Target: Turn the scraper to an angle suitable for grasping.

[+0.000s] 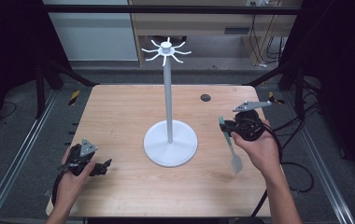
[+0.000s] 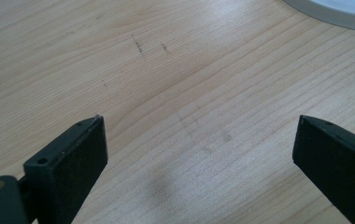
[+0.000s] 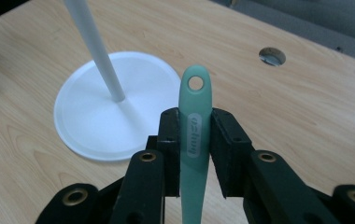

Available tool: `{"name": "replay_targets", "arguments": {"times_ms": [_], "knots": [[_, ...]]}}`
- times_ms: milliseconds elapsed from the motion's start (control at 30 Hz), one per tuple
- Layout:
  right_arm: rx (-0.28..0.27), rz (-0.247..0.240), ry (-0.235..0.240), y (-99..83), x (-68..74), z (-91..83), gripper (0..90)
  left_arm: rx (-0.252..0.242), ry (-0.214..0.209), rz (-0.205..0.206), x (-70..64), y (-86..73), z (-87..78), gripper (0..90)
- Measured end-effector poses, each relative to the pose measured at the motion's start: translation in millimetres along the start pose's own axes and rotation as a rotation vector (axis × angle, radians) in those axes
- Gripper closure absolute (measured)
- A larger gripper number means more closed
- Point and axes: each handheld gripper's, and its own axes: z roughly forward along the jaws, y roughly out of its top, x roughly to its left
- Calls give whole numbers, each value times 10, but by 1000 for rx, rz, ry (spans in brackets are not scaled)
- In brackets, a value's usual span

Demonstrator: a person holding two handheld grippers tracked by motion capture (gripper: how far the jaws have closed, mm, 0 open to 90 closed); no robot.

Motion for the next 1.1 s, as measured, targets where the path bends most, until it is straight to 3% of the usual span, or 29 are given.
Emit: {"name": "replay_targets", "arguments": {"times_ms": [367, 667, 1100], "knots": [[-135, -5, 7, 199, 31, -185, 745, -4, 2, -6, 6, -7, -12, 29], [-194, -10, 11, 320, 76, -250, 745, -5, 2, -3, -1, -9, -12, 30], [-271, 21, 38, 470, 88, -329, 745, -7, 4, -10, 14, -20, -22, 29]]}}
